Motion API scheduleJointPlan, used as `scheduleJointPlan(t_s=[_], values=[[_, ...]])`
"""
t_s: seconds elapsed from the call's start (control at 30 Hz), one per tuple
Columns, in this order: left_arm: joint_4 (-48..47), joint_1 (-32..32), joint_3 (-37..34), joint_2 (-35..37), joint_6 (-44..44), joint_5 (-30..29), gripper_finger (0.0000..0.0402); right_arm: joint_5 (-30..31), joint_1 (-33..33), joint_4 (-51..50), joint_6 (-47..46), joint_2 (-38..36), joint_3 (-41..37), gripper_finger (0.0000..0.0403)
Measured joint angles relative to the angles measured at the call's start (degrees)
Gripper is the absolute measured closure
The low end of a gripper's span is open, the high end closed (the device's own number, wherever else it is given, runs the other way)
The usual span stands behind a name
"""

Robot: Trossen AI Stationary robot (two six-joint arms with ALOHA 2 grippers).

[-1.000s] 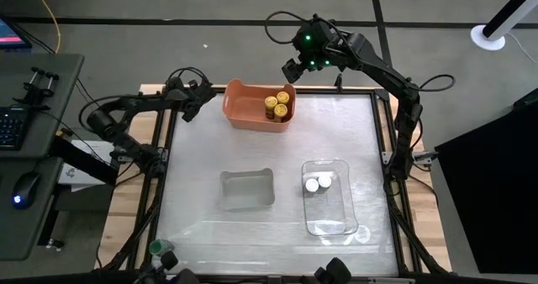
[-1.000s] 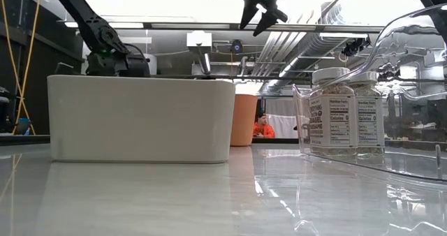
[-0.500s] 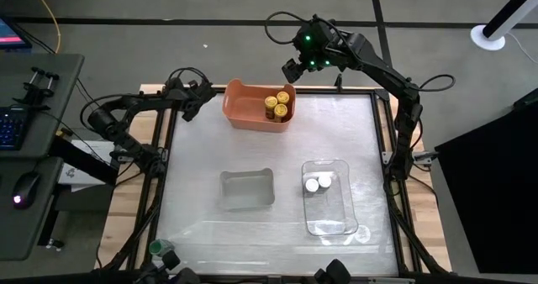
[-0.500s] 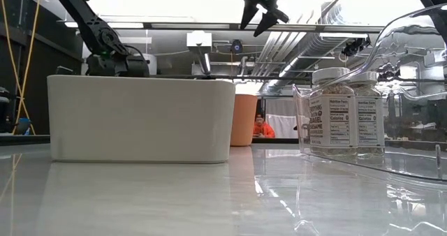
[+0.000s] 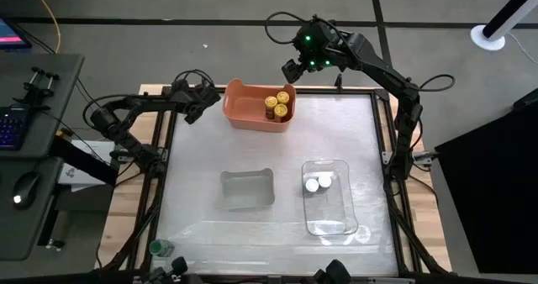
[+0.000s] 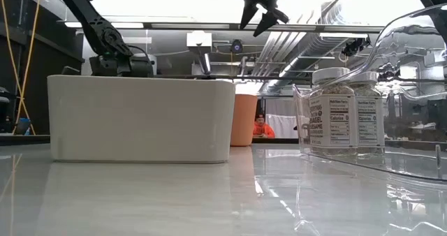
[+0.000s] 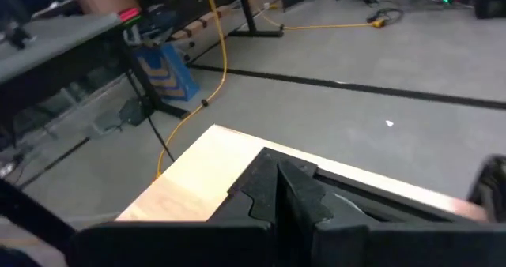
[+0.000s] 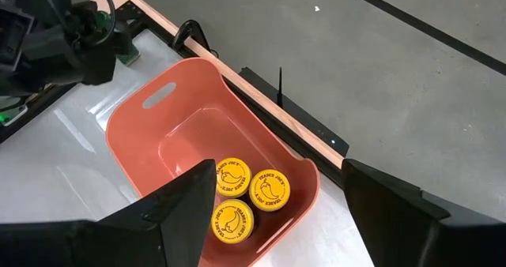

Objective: Sort spices by type
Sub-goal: Put the top green seasoning bottle into the gray bin

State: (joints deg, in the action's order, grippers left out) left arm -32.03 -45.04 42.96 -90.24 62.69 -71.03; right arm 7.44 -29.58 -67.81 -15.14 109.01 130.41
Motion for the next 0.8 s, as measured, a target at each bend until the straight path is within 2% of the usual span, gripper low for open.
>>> scheduleJointPlan(t_s=[0.37,0.8], values=[[-5.7,6.5,0.0,0.0,-1.2,0.1,0.0401,0.0,0.0,0.0,-0.5,0.0,0.0,0.0135],[-13.5,15.7,-0.1,0.4,4.8,0.9,0.0401,0.0,0.0,0.2,-1.4,0.0,0.0,0.0135]])
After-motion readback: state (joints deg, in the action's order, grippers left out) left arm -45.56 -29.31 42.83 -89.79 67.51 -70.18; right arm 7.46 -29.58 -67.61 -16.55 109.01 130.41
